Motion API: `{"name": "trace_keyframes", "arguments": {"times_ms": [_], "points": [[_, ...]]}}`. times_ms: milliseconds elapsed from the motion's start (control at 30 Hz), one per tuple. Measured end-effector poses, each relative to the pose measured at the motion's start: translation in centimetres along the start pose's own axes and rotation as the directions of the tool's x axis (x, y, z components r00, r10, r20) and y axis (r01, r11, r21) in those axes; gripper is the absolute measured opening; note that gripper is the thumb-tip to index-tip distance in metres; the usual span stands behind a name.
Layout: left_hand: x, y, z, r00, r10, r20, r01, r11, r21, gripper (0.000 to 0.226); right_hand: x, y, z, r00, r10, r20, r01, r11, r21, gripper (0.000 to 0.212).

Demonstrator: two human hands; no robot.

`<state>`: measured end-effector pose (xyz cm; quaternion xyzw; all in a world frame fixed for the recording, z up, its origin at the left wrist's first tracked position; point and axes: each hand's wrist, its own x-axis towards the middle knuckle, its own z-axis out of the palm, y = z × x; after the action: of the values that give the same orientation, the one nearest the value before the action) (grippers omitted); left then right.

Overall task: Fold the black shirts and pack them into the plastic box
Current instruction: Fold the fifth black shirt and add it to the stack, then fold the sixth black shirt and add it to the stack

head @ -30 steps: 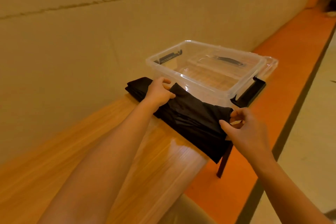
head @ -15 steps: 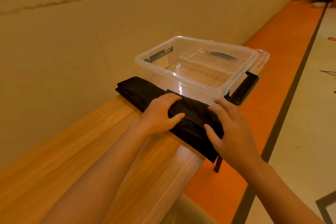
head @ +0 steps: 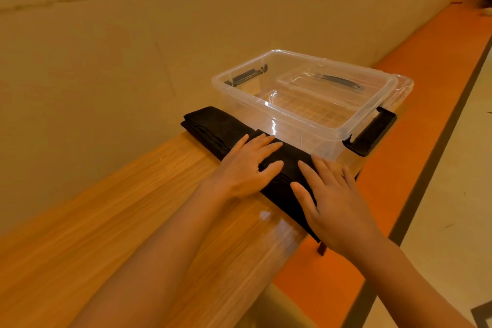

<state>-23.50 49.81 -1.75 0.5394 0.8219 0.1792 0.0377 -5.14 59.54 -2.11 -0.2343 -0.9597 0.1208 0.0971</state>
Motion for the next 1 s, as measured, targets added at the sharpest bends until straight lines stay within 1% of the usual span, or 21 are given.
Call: {"name": "trace_keyframes", "arguments": {"times_ms": [100, 200, 300, 433, 500, 567, 633, 733, 767, 833, 900, 1000], "points": [[-0.4, 0.0, 1.0, 0.997, -0.019, 0.08, 0.013, 0.997, 0.082, 0.064, -0.2, 0.1, 1.1, 0.997, -0.032, 0.069, 0.036, 0.998, -0.061, 0.078], [-0.8, -0.7, 1.8, 0.999, 0.009, 0.04, -0.011, 0.998, 0.067, 0.061, -0.6, 0.3, 1.9, 0.998, -0.039, 0.042, 0.042, 0.997, -0.064, 0.073], [-0.9, -0.7, 1.6, 1.0, 0.018, 0.012, -0.018, 0.999, 0.044, 0.059, -0.3, 0.4, 1.5, 0.997, -0.042, 0.064, 0.047, 0.996, -0.073, 0.079], [-2.6, -0.9, 0.7, 0.998, 0.011, -0.054, -0.006, 0.994, 0.108, 0.064, 0.5, -0.6, 0.0, 0.994, -0.094, 0.054, 0.099, 0.99, -0.1, 0.083], [-3.9, -1.3, -0.2, 0.995, -0.019, -0.096, 0.037, 0.981, 0.191, 0.069, 0.9, -1.8, -0.7, 0.987, -0.149, 0.061, 0.154, 0.984, -0.086, 0.074], [-5.6, -1.7, -1.3, 0.989, -0.068, -0.132, 0.1, 0.961, 0.259, 0.075, 1.5, -2.9, -1.0, 0.971, -0.219, 0.092, 0.225, 0.972, -0.064, 0.058], [-7.9, -2.0, -2.4, 0.982, -0.118, -0.148, 0.159, 0.938, 0.308, 0.079, 2.0, -4.3, -0.7, 0.945, -0.311, 0.107, 0.317, 0.948, -0.044, 0.053], [-12.1, -2.4, -3.8, 0.969, -0.187, -0.16, 0.236, 0.888, 0.394, 0.081, 2.4, -6.9, 0.4, 0.884, -0.457, 0.099, 0.456, 0.889, 0.028, 0.051], [-13.6, -2.6, -4.1, 0.962, -0.216, -0.166, 0.267, 0.868, 0.42, 0.081, 2.4, -7.9, 0.8, 0.86, -0.502, 0.09, 0.501, 0.865, 0.039, 0.053], [-16.7, -3.0, -4.6, 0.945, -0.28, -0.166, 0.326, 0.826, 0.46, 0.082, 2.3, -10.2, 1.4, 0.811, -0.572, 0.118, 0.571, 0.82, 0.049, 0.057], [-19.8, -3.6, -4.8, 0.921, -0.346, -0.177, 0.387, 0.783, 0.487, 0.082, 2.0, -12.4, 2.1, 0.755, -0.635, 0.163, 0.637, 0.77, 0.049, 0.055], [-24.4, -3.9, -4.9, 0.884, -0.416, -0.216, 0.465, 0.728, 0.503, 0.079, 1.1, -15.6, 3.4, 0.666, -0.729, 0.159, 0.729, 0.681, 0.069, 0.051]]}}
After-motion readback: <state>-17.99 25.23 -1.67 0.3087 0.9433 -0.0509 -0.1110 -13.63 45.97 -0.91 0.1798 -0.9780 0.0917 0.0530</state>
